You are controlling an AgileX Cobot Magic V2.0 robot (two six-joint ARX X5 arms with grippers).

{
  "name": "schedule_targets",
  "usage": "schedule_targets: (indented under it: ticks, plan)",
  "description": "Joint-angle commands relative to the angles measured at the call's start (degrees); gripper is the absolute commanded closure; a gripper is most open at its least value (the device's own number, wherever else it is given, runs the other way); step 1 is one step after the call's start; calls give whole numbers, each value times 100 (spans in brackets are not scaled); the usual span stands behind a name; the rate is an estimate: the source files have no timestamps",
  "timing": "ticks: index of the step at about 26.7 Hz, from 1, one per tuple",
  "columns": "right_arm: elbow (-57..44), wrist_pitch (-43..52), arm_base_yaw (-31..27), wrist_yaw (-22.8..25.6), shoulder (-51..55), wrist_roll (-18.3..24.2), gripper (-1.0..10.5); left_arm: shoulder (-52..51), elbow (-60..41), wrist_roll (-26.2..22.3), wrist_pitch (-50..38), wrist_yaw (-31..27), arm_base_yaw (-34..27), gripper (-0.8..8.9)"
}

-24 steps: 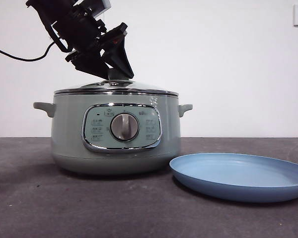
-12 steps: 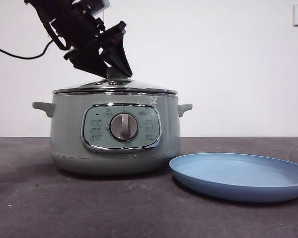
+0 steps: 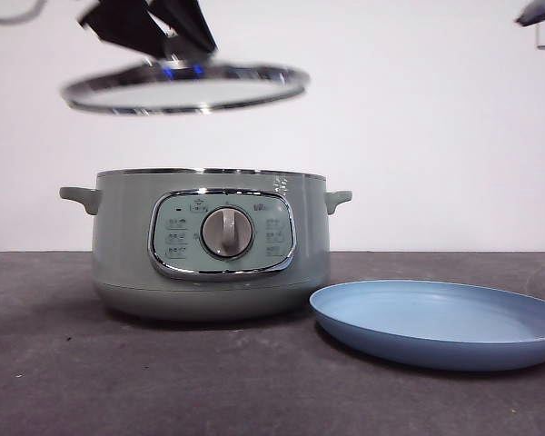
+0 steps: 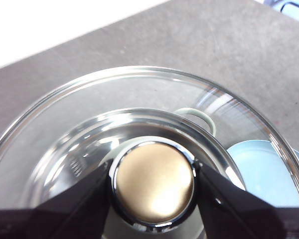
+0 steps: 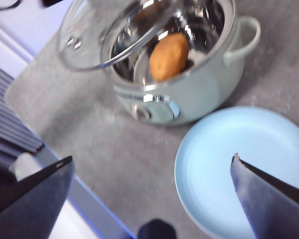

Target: Take the potato out from the steamer,put the potato on the plate,close the lid

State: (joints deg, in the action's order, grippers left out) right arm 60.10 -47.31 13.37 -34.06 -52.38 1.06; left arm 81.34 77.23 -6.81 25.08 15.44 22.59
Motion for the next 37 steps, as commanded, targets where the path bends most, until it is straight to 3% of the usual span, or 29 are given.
schedule_targets:
  ticks: [1, 6, 17, 22, 26, 29, 37]
  plan:
    - [20, 579, 157, -13, -238, -566, 321, -551, 20, 26, 162, -109, -50, 822]
    - [352, 1270, 675, 81, -1023, -960, 323, -1405, 20, 57, 890, -400, -98, 822]
    - [2837, 1189, 1884, 1298, -3891, -894, 326, -3145, 20, 304, 2544, -852, -125, 822]
    - [4260, 1145, 2409, 2275, -5563, -787, 327, -3794, 20, 398, 3082, -949, -125, 822]
    - [4454, 1384, 2664, 3003, -6336, -695, 327, -3960, 20, 404, 3202, -946, -125, 822]
    - [4454, 1386, 2732, 3274, -6738, -697, 327, -3960, 20, 396, 3307, -944, -125, 822]
    - [4454, 1239, 2734, 3469, -7152, -702, 358, -3960, 20, 378, 3329, -940, -125, 822]
